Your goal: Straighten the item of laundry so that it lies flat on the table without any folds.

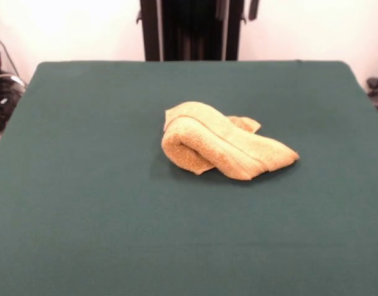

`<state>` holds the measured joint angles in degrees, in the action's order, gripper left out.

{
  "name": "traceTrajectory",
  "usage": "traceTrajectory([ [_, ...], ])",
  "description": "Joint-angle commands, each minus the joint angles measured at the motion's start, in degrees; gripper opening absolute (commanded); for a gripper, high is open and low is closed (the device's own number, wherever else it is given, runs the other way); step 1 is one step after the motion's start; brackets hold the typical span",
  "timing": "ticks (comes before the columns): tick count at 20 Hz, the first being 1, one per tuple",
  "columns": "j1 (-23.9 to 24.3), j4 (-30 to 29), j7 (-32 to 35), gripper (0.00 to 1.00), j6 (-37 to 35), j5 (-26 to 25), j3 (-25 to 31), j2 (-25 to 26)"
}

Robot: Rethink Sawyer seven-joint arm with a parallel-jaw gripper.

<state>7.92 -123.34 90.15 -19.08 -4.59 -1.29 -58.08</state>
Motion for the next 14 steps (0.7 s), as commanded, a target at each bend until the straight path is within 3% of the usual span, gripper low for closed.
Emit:
traceTrajectory([
  [1, 0.0, 3.9, 7.4, 1.00, 4.7, -3.7, 0.2, 10.3],
  [8, 1.9, 8.0, 6.4, 1.00, 9.0, -5.4, 1.9, 17.8],
  [14, -4.7, 13.7, 9.5, 1.00, 11.5, -5.4, -4.2, 23.6],
])
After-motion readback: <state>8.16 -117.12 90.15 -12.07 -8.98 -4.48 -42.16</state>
